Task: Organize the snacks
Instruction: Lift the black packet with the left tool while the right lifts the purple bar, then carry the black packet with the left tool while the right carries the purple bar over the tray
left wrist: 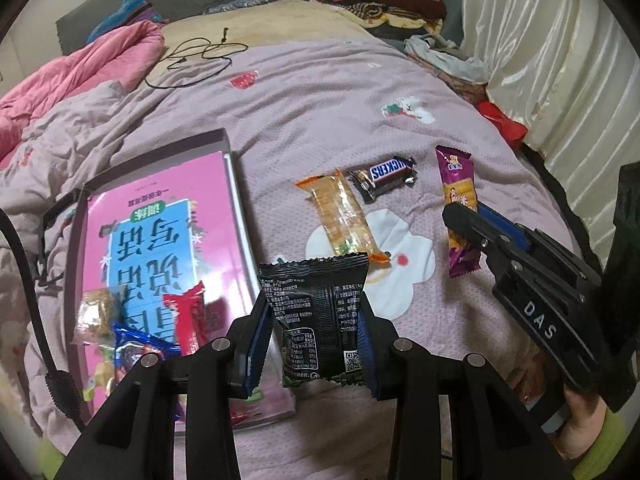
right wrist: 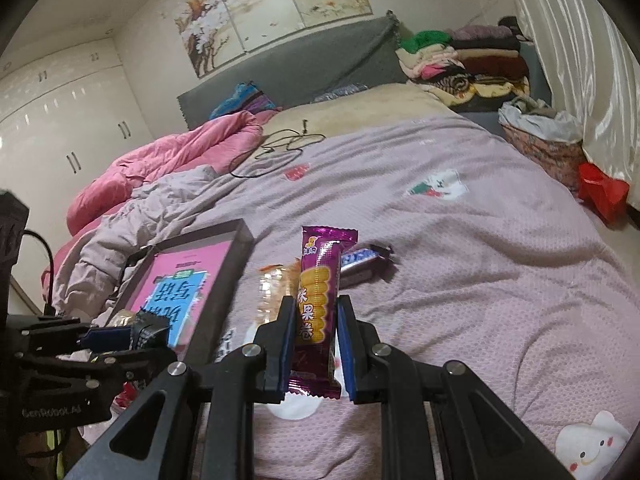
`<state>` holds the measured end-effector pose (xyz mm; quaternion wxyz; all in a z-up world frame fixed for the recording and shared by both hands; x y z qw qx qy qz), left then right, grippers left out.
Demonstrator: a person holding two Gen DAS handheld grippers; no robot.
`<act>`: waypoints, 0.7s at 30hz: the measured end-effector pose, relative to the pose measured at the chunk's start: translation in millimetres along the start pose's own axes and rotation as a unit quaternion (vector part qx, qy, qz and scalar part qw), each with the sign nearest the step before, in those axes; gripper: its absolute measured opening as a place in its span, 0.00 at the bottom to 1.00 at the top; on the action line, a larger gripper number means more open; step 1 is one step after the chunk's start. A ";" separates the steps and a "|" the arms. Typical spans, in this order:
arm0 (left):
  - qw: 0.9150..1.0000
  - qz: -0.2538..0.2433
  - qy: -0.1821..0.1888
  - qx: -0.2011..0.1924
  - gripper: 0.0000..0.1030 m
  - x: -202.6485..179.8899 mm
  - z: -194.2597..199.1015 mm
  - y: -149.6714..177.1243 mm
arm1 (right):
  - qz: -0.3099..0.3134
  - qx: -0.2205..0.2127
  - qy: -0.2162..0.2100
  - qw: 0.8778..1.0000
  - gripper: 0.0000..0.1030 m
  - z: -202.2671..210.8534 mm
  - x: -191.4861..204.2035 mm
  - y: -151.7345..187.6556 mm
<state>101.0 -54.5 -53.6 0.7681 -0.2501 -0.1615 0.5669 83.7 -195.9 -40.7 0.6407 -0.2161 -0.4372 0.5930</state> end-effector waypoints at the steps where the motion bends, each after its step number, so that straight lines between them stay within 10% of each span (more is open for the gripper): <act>1: 1.000 0.001 -0.001 -0.002 0.39 1.9 2.9 -0.3 | 0.005 -0.002 -0.001 1.000 0.20 1.6 4.0 -0.5; 21: 0.998 0.047 -0.021 -0.044 0.39 59.3 54.1 0.8 | 0.041 -0.008 -0.075 0.996 0.20 22.3 82.2 -4.1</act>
Point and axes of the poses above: each gripper's, at about its wrist camera, not at the fingertips, and z roughly against the way its jaws point, x to its left, y to its underside, the point moved 5 cm from there along -z, roughly the way its jaws point, and after that the axes turned 6 degrees about -x, right-handed, at the moved point
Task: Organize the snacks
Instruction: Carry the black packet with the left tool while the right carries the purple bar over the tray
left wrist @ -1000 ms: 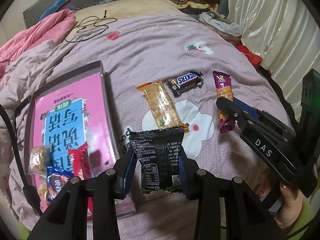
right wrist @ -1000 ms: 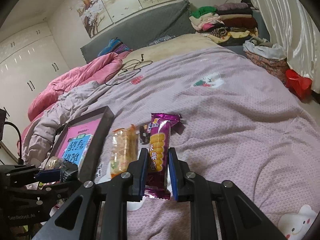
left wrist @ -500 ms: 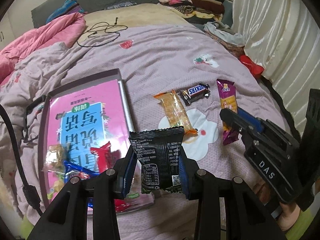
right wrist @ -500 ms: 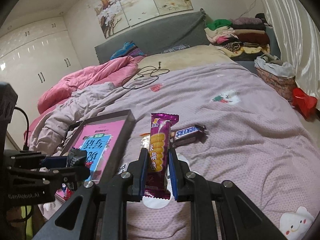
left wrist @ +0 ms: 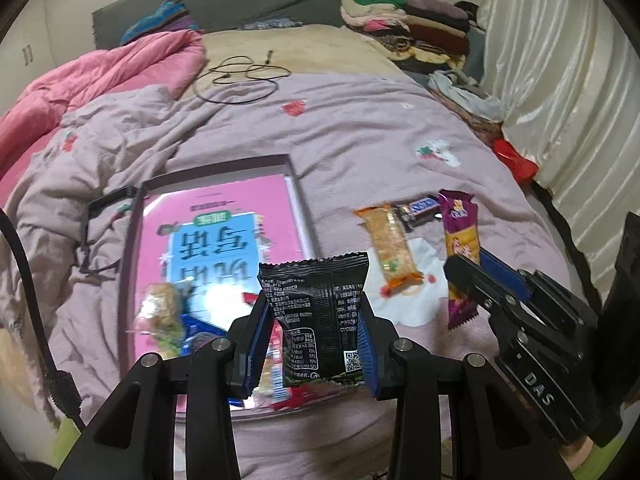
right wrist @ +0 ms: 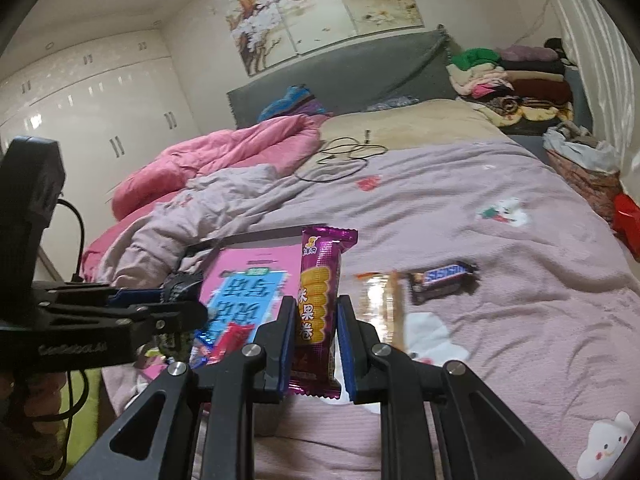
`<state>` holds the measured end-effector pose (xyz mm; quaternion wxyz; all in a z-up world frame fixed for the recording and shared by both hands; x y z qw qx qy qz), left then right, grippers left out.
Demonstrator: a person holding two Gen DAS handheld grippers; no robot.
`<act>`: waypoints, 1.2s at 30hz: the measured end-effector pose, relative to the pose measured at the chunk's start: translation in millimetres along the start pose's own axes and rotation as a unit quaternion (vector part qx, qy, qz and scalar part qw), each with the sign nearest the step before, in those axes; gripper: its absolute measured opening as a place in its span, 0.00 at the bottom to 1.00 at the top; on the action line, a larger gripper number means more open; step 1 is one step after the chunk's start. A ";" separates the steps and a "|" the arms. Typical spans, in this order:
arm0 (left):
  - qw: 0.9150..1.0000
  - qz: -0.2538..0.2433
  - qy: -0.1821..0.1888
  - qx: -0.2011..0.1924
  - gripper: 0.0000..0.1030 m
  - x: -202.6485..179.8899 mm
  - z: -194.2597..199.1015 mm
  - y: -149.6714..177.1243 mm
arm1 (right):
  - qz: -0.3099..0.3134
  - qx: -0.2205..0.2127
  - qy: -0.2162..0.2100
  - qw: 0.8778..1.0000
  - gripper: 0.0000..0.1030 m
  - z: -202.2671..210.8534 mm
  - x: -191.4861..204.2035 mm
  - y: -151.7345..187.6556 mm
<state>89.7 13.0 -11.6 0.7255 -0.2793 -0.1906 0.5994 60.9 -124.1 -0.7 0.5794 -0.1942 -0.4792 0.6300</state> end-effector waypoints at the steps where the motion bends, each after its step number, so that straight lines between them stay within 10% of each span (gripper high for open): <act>1: 1.000 0.004 -0.004 -0.001 0.39 6.2 1.7 0.8 | 0.002 0.002 -0.004 1.000 0.20 -1.1 4.7 0.3; 36: 0.993 0.098 -0.070 -0.009 0.39 130.3 21.2 29.1 | 0.073 0.069 -0.084 0.991 0.20 -35.4 104.2 40.2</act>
Point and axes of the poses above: each gripper's, at about its wrist camera, not at the fingertips, and z roughly against the way its jaws point, x to its left, y to its underside, the point moved 5 cm from there along -z, roughly the way its jaws point, and after that the axes turned 6 degrees about -x, right-handed, at the moved point
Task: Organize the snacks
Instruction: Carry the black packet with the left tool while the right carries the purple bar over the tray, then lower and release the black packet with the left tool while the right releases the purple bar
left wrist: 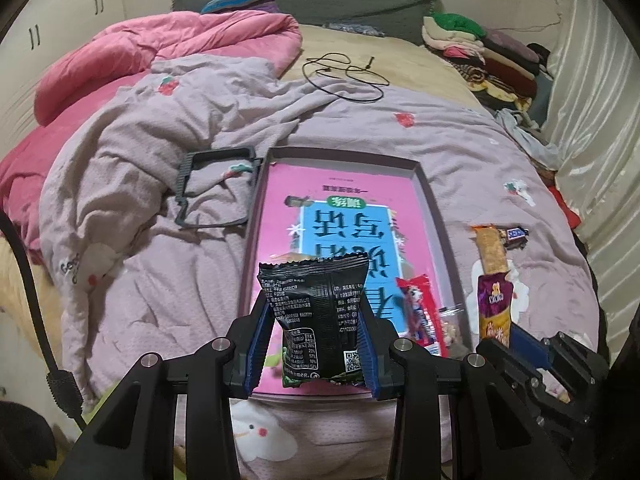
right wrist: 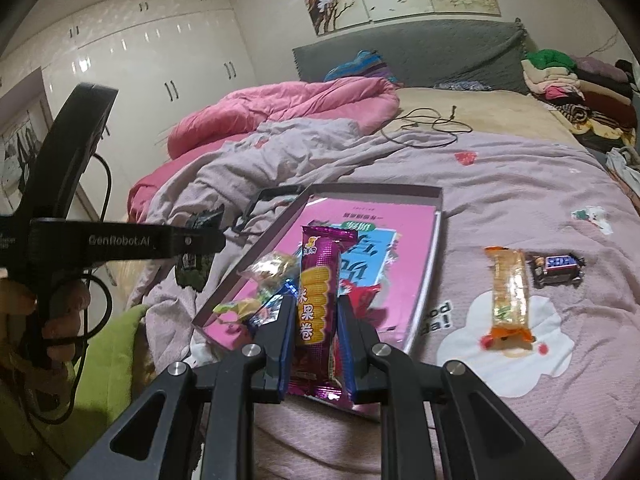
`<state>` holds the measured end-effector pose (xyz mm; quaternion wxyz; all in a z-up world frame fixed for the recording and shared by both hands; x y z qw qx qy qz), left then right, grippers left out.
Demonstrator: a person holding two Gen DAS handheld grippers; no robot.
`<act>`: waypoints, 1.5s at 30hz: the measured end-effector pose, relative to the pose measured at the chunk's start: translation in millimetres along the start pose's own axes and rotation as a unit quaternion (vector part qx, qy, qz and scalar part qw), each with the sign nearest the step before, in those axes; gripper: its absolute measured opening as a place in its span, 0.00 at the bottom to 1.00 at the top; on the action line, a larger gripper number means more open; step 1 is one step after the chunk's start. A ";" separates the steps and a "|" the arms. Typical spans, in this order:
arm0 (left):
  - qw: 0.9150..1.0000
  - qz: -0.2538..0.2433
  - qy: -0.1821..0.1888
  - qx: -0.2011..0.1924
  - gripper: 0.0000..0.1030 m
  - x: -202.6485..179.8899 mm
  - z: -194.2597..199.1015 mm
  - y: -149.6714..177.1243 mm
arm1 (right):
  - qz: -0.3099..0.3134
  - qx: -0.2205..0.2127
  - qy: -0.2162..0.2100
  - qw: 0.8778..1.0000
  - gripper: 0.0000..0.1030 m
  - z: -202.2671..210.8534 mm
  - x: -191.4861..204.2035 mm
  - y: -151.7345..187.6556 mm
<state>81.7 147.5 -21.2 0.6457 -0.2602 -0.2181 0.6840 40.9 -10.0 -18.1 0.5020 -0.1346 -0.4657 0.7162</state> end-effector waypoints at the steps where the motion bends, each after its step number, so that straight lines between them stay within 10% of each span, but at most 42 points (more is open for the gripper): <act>1: 1.000 0.002 -0.003 0.002 0.39 3.1 -1.2 1.5 | 0.003 0.004 -0.003 1.000 0.20 -2.4 3.1 2.4; 45: 0.998 -0.029 -0.003 0.055 0.39 -6.7 -44.7 40.8 | 0.074 0.054 0.032 0.995 0.20 -59.7 13.7 27.3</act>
Point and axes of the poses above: each gripper's, at about its wrist camera, not at the fingertips, and z roughly against the way its jaws point, x to its left, y to its underside, the point moved 5 cm from there along -z, roughly the way its jaws point, and after that the axes turned 6 degrees about -x, right-handed, at the moved point
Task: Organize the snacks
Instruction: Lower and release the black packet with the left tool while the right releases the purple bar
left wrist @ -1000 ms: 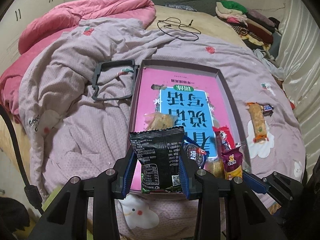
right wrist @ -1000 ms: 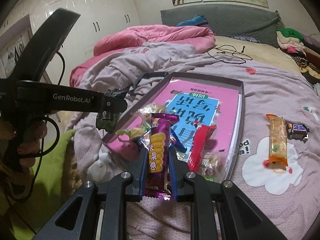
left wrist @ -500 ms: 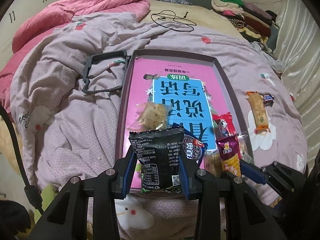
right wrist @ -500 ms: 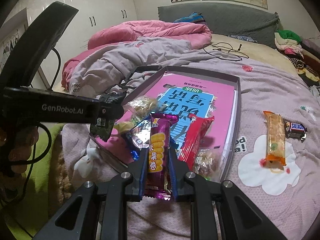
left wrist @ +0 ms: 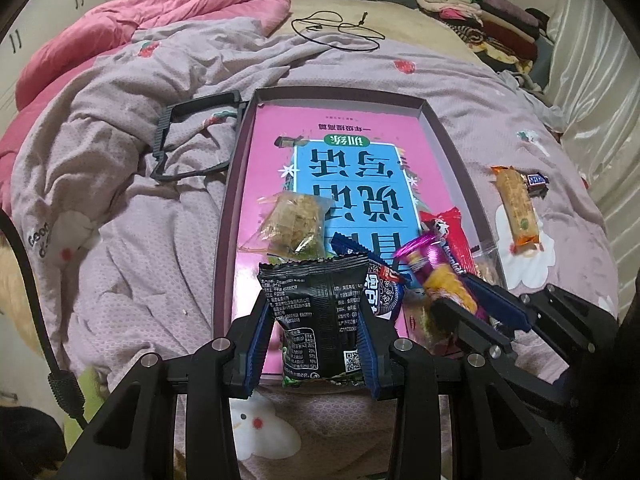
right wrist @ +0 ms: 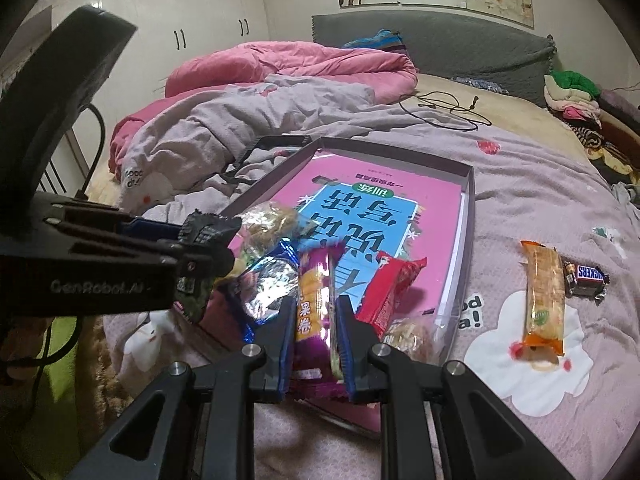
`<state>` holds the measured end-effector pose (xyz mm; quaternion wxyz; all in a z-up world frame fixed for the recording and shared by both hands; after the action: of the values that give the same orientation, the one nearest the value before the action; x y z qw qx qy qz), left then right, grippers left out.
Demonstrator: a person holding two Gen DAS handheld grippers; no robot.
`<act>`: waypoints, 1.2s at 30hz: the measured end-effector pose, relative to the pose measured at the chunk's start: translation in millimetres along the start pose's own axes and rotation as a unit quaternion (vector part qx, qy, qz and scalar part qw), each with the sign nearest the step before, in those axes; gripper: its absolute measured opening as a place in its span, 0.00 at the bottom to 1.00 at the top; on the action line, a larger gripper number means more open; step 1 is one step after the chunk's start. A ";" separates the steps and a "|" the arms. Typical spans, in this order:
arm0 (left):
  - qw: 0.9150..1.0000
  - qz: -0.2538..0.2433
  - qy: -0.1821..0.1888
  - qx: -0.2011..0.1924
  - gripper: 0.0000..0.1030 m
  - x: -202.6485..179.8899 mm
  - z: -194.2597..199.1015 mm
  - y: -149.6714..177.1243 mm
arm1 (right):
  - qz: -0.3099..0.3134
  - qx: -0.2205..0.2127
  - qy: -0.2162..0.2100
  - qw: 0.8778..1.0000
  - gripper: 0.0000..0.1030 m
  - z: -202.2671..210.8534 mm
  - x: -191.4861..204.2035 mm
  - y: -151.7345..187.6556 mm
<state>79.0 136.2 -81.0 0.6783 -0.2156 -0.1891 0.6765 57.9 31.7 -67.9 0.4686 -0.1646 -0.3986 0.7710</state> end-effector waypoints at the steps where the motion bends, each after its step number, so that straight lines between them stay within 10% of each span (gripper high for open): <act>1: 1.000 0.000 0.001 0.000 0.39 -0.4 -0.4 0.1 | -0.001 0.001 0.001 1.000 0.20 -1.5 -1.4 -0.8; 36: 1.000 -0.005 -0.004 0.011 0.39 -1.7 -11.1 2.8 | -0.004 -0.002 -0.011 1.000 0.20 -9.1 -1.5 -3.9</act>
<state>82.7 134.1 -91.8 0.6833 -0.2041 -0.1855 0.6760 66.7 35.5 -70.7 0.4674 -0.1554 -0.4058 0.7699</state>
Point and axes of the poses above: each gripper's, at about its wrist camera, not at the fingertips, and z roughly against the way its jaws point, x to its left, y to its underside, the point moved 5 cm from there along -z, roughly the way its jaws point, and after that the axes turned 6 degrees about -x, right-handed, at the moved point
